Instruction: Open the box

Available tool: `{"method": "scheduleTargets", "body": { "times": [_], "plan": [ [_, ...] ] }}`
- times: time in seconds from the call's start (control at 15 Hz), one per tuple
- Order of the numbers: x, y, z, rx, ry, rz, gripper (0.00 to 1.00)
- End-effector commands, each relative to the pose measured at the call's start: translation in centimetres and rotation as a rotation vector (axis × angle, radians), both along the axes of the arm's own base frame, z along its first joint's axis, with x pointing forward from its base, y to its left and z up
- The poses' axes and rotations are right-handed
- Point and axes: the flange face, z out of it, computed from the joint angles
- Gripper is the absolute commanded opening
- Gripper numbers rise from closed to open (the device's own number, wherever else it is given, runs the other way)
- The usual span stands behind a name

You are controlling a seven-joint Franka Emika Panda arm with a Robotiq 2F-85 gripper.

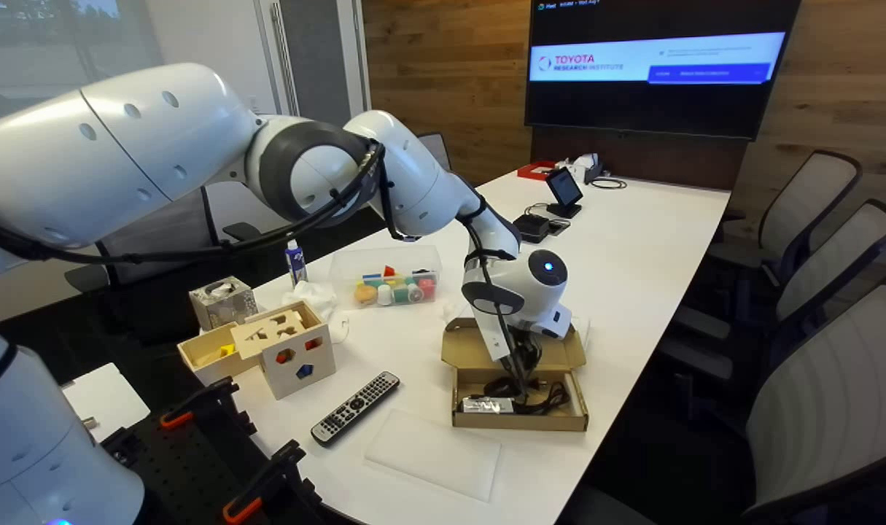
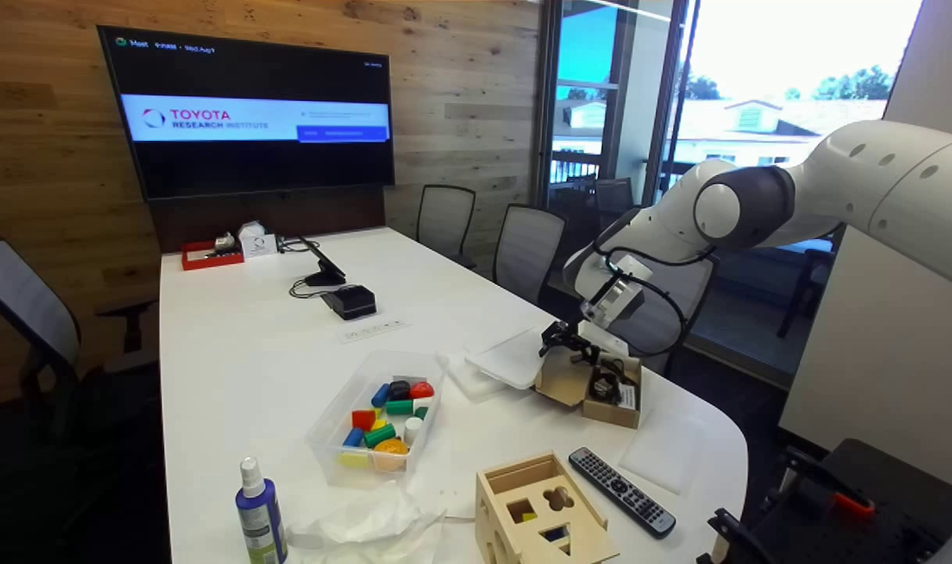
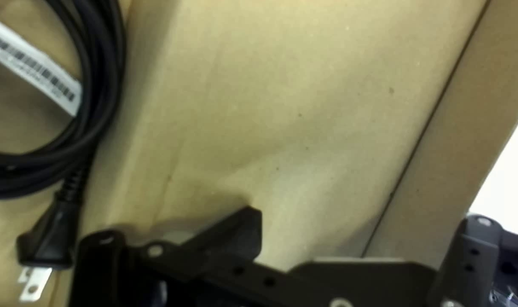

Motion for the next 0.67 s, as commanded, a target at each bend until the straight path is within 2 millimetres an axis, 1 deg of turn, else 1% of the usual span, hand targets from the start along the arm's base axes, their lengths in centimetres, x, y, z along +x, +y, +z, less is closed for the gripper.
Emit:
{"method": "scheduleTargets", "body": {
  "times": [0.0,0.33,0.47,0.6],
  "plan": [
    [0.2,1.4,-2.7,0.018,0.04,0.02,1.0],
    [0.2,2.0,-4.4,0.03,0.068,0.034,1.0],
    [0.2,1.8,-4.4,0.03,0.071,0.032,1.0],
    [0.4,1.4,-3.7,0.03,0.067,0.027,1.0]
  ]
}}
